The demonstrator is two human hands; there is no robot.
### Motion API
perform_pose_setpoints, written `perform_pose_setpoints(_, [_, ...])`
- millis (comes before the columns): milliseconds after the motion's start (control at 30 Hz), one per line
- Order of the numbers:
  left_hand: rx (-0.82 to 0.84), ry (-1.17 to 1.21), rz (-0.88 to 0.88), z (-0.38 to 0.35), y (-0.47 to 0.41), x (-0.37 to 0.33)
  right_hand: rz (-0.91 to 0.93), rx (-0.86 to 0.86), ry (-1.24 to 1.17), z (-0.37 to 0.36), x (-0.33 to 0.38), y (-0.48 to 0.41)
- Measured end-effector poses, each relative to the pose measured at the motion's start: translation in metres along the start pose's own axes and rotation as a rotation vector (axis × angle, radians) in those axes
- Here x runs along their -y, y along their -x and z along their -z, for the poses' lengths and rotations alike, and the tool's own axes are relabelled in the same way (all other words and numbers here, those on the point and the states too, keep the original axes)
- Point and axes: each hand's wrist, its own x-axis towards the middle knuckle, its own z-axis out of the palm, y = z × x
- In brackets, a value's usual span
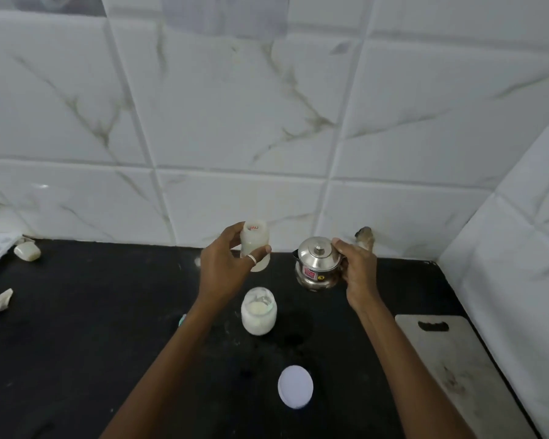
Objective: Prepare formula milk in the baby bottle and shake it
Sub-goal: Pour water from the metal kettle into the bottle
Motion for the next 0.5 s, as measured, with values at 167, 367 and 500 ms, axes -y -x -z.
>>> perform_pose_setpoints(167, [-0.024,-0.027,0.045,-0.009,0.016,0.012,-0.128,-0.017,-0.006,0.021,-0.063,-0.008])
perform_pose_setpoints(367, [-0.035,-0.023,0.073,-0.011,0.029,0.020,-0.169,0.003,-0.007,0.031,-0.118,-0.013])
perform_pose_setpoints(500, [-0.050,-0.017,0.094,-0.012,0.032,0.020,-0.207,0.016,0.019,0.032,-0.144,-0.015])
